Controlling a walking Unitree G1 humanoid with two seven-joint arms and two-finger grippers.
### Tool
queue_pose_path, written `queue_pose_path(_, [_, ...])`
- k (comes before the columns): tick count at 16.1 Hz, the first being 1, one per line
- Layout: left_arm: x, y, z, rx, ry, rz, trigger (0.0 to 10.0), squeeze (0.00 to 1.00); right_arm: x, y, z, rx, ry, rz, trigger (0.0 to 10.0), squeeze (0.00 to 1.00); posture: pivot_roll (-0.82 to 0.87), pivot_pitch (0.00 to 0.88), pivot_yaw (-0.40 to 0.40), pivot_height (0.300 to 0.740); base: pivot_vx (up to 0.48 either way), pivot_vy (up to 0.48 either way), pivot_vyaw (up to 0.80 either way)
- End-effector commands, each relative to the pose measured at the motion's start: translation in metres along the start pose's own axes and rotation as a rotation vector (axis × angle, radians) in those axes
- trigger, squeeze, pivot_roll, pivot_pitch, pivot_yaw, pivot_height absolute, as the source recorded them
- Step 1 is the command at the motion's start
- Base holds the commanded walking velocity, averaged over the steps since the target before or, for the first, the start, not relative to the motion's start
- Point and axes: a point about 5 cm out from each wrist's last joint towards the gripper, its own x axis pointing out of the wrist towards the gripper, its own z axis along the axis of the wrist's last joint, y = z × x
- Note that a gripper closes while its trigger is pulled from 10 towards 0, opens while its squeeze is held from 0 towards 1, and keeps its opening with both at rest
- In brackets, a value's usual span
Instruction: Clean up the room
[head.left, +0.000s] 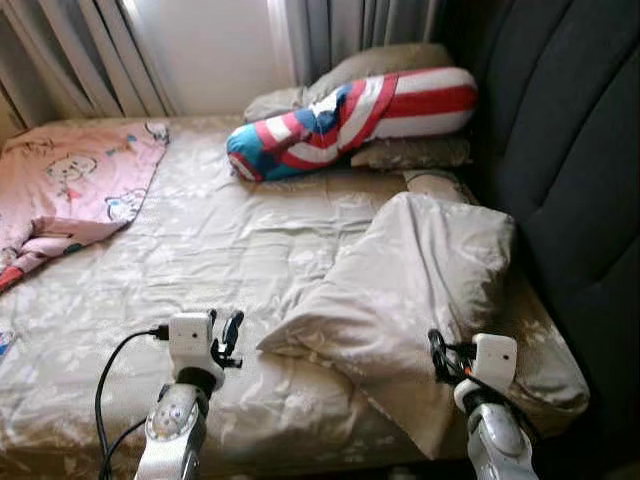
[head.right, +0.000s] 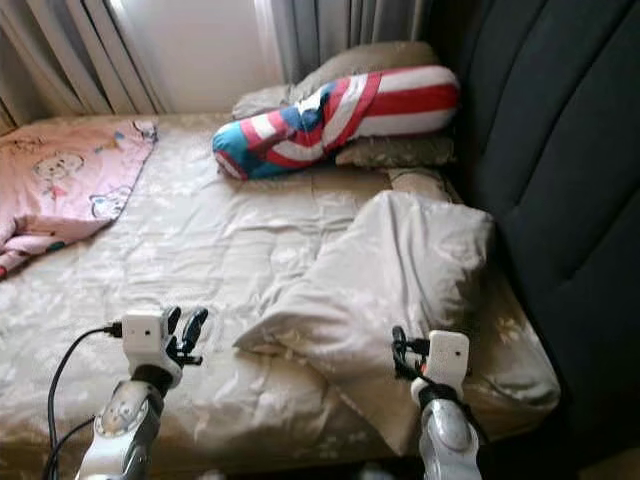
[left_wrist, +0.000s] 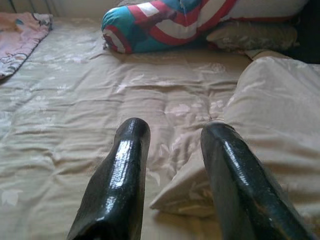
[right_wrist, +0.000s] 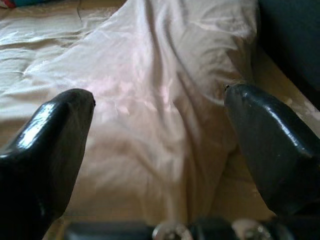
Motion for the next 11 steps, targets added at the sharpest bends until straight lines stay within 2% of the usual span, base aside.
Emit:
queue_pose_path(1, [-0.0001, 0.0013, 0.0024, -0.003, -0.005, 0.005, 10.0, 0.00, 0.0021, 0.0041, 0.0010, 0.007, 0.004, 0.011, 10.0, 0.00, -0.07, 0.000, 0.005, 0.655, 0.000, 0.000, 0.00])
queue_pose_path(9, [0.0013, -0.0007, 0.0026, 0.002, -0.001, -0.003, 10.0, 0.00, 0.0023, 0.0057, 0.0017, 0.014, 0.001, 0.017, 10.0, 0.00, -0.07, 0.000, 0.007, 0.655, 0.000, 0.000, 0.00])
queue_pose_path(11, [0.0015, -0.0005, 0.0030, 0.002, -0.003, -0.001, 10.0, 0.00, 0.0030, 0.0077, 0.0021, 0.018, 0.002, 0.029, 10.0, 0.00, -0.07, 0.000, 0.007, 0.655, 0.251, 0.000, 0.00])
